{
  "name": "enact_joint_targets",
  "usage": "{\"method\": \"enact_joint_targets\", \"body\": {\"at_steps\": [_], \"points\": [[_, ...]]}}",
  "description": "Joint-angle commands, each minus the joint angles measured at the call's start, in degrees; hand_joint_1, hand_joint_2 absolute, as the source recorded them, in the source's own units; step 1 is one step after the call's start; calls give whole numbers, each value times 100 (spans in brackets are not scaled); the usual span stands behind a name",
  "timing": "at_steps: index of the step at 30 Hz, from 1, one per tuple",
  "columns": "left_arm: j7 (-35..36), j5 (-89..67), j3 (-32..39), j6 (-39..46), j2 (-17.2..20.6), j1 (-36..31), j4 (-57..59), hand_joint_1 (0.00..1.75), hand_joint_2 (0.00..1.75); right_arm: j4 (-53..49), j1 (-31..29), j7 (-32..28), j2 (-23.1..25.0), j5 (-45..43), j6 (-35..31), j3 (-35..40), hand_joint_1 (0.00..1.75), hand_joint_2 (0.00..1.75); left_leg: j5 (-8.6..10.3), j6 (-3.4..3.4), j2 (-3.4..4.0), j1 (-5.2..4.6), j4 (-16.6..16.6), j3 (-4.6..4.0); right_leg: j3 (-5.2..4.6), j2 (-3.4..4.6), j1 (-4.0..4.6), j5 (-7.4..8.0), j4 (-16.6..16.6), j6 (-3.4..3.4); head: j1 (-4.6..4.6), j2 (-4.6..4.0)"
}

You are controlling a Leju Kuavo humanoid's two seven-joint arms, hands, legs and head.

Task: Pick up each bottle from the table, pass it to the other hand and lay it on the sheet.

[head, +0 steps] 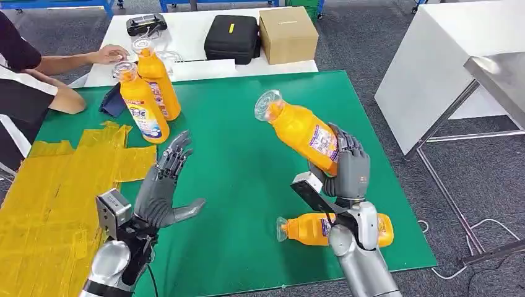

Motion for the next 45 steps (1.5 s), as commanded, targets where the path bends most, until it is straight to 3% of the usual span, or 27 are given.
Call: {"method": "enact_joint_targets", "body": {"at_steps": [1, 8, 11, 20, 34, 45], "points": [[109, 216, -511, 50, 131, -654, 890, 0, 175, 205, -338, -1100, 560, -2162, 1031, 691, 175, 175, -12, -9, -5, 6, 2, 22, 21, 1, 5, -11, 2, -11, 0, 0], [94, 276, -560, 74, 159, -712, 941, 0, 175, 373, -396, -1141, 572, -2211, 918, 820, 175, 175, -13, -9, -10, 9, 0, 31, 32, -1, 8, -12, -1, -12, 0, 0], [76, 356, -603, 88, 181, -809, 1003, 0, 175, 541, -408, -1249, 667, -2896, 1744, 1125, 175, 175, -7, -5, -6, 5, -1, 16, 18, -1, 4, -7, -2, -6, 2, 0], [58, 567, -744, 12, 143, -1110, 1241, 0, 175, 1757, -788, -1306, 977, -3001, 2205, 2246, 175, 175, -14, -13, -6, 12, -1, 33, 34, 2, 11, -13, -1, -15, 2, 0], [22, 846, -765, -70, 109, -1277, 1361, 0, 175, 2510, -994, -1181, 1208, -2436, 2126, 3254, 175, 175, -12, -14, -11, 13, -1, 27, 30, -4, 11, -15, -1, -14, 2, 0], [15, 903, -766, -109, 128, -1282, 1345, 0, 175, 2616, -1088, -1167, 1198, -2403, 2124, 3325, 175, 175, -6, -9, -14, 10, 0, 12, 15, -10, 8, -11, 0, -8, 2, 0]]}}
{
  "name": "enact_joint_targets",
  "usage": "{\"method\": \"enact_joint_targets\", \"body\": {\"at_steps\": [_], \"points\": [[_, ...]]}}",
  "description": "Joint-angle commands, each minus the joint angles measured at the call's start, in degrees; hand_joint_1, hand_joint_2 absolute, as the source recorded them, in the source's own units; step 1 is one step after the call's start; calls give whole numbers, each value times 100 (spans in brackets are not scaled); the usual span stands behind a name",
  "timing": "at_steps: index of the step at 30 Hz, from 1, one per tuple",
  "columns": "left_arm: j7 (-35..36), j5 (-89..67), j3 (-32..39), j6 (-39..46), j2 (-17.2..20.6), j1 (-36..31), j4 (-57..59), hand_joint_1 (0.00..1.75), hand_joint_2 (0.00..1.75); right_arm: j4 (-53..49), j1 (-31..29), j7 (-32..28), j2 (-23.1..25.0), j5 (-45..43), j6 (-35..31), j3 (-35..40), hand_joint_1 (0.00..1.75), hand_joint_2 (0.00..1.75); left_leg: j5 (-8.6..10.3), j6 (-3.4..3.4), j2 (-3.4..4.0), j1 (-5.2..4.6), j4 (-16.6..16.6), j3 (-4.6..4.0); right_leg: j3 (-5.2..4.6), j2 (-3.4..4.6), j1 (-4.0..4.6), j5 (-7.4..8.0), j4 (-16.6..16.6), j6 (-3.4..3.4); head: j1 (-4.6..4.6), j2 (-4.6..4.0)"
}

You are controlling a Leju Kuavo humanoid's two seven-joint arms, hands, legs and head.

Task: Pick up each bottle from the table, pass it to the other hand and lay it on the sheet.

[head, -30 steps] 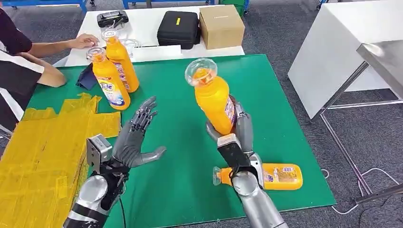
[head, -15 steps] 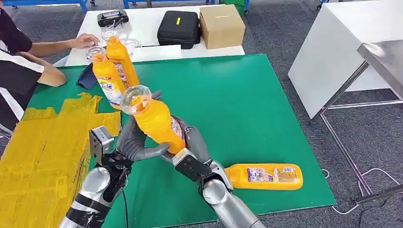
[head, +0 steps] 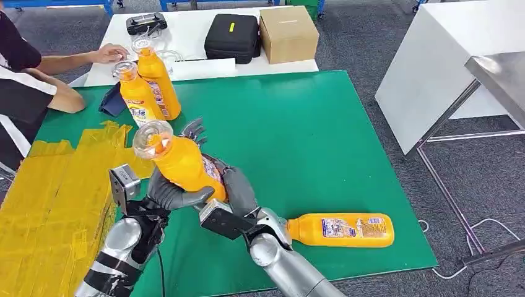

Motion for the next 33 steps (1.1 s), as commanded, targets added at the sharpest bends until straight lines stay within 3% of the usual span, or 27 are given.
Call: {"method": "enact_joint_targets", "body": {"at_steps": [1, 4, 5, 27, 28, 29, 33], "points": [[43, 95, -187, -60, 28, -399, 363, 0, 175, 699, -216, 1, -11, 165, 60, 727, 175, 175, -12, -8, -17, 11, 2, 28, 33, -9, 10, -12, -4, -10, 2, 0], [59, 224, -133, -85, -2, -411, 438, 0, 175, 749, -220, -15, 16, 221, -8, 812, 175, 175, -14, -9, -19, 13, 2, 32, 38, -11, 12, -15, -3, -12, 2, 0], [58, 244, -120, -77, -14, -410, 452, 175, 175, 756, -218, -5, 16, 211, -18, 822, 175, 175, -6, -6, -15, 6, -1, 18, 22, -10, 6, -8, -3, -8, 2, 0], [13, 633, 138, 217, -184, -191, 293, 175, 175, 687, -109, 31, -72, 3, -255, 719, 175, 175, -11, -6, -21, 10, 1, 24, 29, -15, 9, -13, -5, -9, 2, 0], [11, 640, 146, 227, -182, -188, 287, 175, 175, 659, -97, 17, -77, -9, -277, 709, 115, 175, -15, -7, -24, 11, 3, 29, 34, -17, 10, -17, -3, -10, 2, 0], [7, 650, 162, 242, -176, -178, 271, 175, 175, 606, -73, 1, -85, -24, -329, 685, 0, 175, -10, -6, -22, 9, 0, 20, 25, -16, 9, -12, -5, -8, 2, 0], [7, 650, 162, 242, -176, -178, 271, 175, 175, 606, -73, 1, -85, -24, -329, 685, 0, 175, -6, -4, -18, 7, 0, 14, 17, -13, 6, -8, -4, -6, 4, 0]]}}
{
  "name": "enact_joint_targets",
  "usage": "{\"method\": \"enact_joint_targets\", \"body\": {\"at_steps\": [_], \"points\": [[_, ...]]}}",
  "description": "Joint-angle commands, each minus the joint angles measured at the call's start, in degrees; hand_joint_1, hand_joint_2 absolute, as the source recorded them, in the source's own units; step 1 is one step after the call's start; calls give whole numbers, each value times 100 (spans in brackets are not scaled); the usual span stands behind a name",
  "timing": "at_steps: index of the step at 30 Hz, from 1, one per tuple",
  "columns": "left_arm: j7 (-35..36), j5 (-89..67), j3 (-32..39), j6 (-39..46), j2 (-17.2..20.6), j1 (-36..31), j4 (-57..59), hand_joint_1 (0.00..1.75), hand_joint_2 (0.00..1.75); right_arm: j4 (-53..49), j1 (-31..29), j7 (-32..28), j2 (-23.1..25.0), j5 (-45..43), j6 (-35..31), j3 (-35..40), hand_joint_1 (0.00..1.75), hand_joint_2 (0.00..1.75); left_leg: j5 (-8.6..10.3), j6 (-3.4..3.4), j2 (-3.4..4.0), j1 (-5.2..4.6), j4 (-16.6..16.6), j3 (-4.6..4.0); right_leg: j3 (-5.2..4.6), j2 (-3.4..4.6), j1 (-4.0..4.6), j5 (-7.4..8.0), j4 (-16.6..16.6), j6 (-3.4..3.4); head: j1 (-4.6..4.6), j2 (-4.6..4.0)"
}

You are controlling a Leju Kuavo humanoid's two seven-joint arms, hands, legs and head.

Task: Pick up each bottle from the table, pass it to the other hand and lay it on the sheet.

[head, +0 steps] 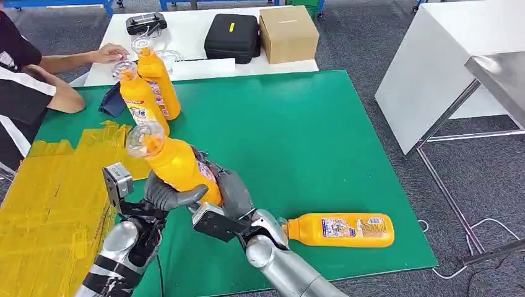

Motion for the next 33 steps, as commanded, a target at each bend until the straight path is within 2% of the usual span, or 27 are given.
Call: {"method": "enact_joint_targets", "body": {"at_steps": [1, 2, 3, 7, 10, 14, 18, 22, 23, 27, 28, 32, 33], "points": [[18, 32, 2, 52, -154, -303, 179, 175, 175, 210, 68, -56, -113, 15, -19, 392, 0, 175, -11, -6, -20, 10, 2, 21, 28, -14, 9, -13, -3, -8, 0, 0], [8, 47, 28, 77, -152, -292, 162, 175, 175, 161, 90, -60, -121, -17, -30, 372, 0, 175, -20, -8, -25, 12, 6, 36, 43, -15, 11, -21, 0, -12, 0, 0], [-9, 53, 62, 117, -149, -286, 141, 175, 175, 98, 110, -67, -135, -53, -39, 343, 0, 0, -9, -5, -21, 8, 1, 20, 26, -14, 8, -12, -3, -8, 0, 0], [-72, -20, 212, 335, -100, -255, 53, 175, 175, -349, 244, -112, -258, -191, -85, 202, 0, 0, -17, -8, -28, 13, 6, 31, 40, -19, 12, -20, -1, -11, 0, 0], [-265, -485, 422, 851, -19, -163, -158, 175, 175, -1166, 460, -53, -590, -19, -240, 82, 0, 0, -19, -7, -26, 12, 7, 30, 39, -16, 11, -21, 0, -10, 0, 0], [-252, -492, 498, 842, 8, -99, -275, 175, 175, -1445, 543, 35, -715, 4, -173, 12, 0, 0, -13, -5, -20, 7, 3, 22, 28, -12, 6, -14, -1, -8, 0, 0], [-529, -1467, 868, 1891, 92, 75, -710, 175, 175, -2362, 966, -54, -936, -99, -417, -546, 0, 0, -23, -7, -21, 10, 10, 31, 40, -11, 9, -22, 4, -11, 0, 0], [-553, -1819, 1134, 2228, 182, 131, -899, 175, 175, -2923, 1237, -92, -1075, -172, -490, -858, 0, 0, -14, -5, -15, 7, 4, 15, 23, -7, 6, -13, -1, -7, 0, 0], [-550, -2074, 1176, 2378, 206, 106, -858, 175, 175, -2997, 1290, -107, -1075, -186, -488, -933, 0, 175, -23, -7, -19, 9, 8, 31, 40, -9, 8, -22, 2, -11, 0, 0], [-316, -3764, 1078, 3171, 418, -141, -408, 175, 175, -3206, 1351, -205, -1086, -297, -453, -1091, 0, 175, -12, -7, -17, 7, 2, 19, 26, -9, 7, -12, 0, -10, 0, 0], [-93, -4285, 996, 3249, 505, -234, -212, 175, 175, -3272, 1363, -226, -1090, -367, -416, -1139, 0, 175, -17, -9, -22, 9, 6, 27, 35, -12, 9, -18, 3, -12, 0, 0], [-58, -4576, 955, 3308, 525, -336, 41, 175, 175, -3349, 1377, -225, -1101, -425, -353, -1189, 0, 175, -11, -6, -24, 9, 4, 24, 32, -15, 8, -13, -1, -10, 0, 0], [227, -5213, 826, 3390, 640, -422, 240, 175, 175, -3397, 1377, -241, -1104, -532, -281, -1229, 0, 175, -19, -8, -22, 11, 5, 38, 45, -11, 10, -19, 0, -13, 0, 0]]}}
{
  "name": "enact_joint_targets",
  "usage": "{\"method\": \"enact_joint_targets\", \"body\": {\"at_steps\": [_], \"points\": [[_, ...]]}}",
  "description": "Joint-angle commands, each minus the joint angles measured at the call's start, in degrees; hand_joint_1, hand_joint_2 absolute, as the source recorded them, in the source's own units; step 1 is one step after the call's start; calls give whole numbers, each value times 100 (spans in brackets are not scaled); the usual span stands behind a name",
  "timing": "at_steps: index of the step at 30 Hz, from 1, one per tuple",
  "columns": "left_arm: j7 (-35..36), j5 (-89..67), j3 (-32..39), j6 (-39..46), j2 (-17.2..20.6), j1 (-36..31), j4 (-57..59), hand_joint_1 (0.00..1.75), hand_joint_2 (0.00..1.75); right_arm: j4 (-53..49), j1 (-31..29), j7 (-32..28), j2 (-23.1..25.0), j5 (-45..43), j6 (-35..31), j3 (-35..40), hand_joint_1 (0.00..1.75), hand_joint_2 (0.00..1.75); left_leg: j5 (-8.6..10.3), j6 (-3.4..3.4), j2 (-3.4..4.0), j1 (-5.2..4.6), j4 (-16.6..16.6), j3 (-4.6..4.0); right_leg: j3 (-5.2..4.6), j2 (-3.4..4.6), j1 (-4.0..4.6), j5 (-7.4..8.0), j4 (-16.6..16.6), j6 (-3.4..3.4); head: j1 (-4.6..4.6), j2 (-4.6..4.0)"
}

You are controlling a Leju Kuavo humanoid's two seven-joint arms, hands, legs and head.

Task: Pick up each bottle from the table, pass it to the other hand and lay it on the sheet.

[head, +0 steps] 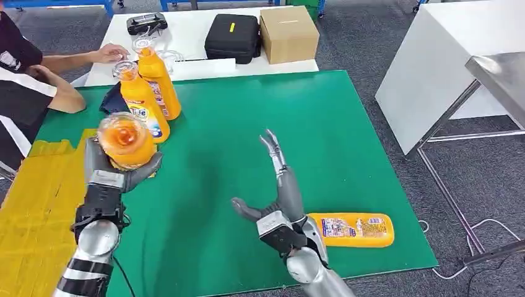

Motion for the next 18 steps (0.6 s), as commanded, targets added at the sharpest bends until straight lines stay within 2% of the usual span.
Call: {"method": "enact_joint_targets", "body": {"at_steps": [1, 3, 5, 8, 12, 14, 18], "points": [[433, -1124, -195, 212, 376, -523, 977, 175, 175, -394, 17, -40, -234, -205, 178, -296, 0, 175, -9, -5, -16, 4, -1, 25, 28, -8, 4, -9, -2, -8, 0, 0], [1118, -2717, -312, 401, 570, -717, 1657, 175, 175, -606, 24, 59, -333, -887, 795, -462, 0, 175, -4, -4, -18, 2, -4, 20, 22, -13, 1, -5, -3, -9, 0, 0], [1035, -2731, -256, 472, 562, -759, 1867, 175, 175, -659, 35, 62, -355, -936, 881, -558, 0, 175, -2, -4, -20, 1, -5, 23, 25, -16, 0, -6, -4, -10, 0, 0], [1489, -3619, -189, 533, 687, -918, 2589, 175, 175, -820, 84, 116, -430, -1460, 1311, -781, 0, 175, -6, -6, -17, 4, -5, 31, 32, -11, 3, -7, -5, -12, 0, 0], [1349, -3572, 43, 597, 667, -1156, 3597, 175, 175, -942, 72, 112, -498, -1661, 1520, -971, 0, 175, -12, -9, -21, 8, -2, 43, 46, -13, 7, -13, -5, -15, 0, 0], [1349, -3572, 43, 597, 667, -1156, 3597, 175, 175, -942, 72, 112, -498, -1661, 1520, -971, 0, 175, -2, -3, -9, 2, -4, 16, 15, -5, 1, -1, -4, -9, 0, 0], [1443, -3887, 69, 673, 683, -1300, 4255, 175, 175, -910, -28, 116, -572, -1758, 1691, -901, 0, 175, -15, -7, -15, 9, 3, 37, 39, -7, 9, -12, -2, -14, 0, 0]]}}
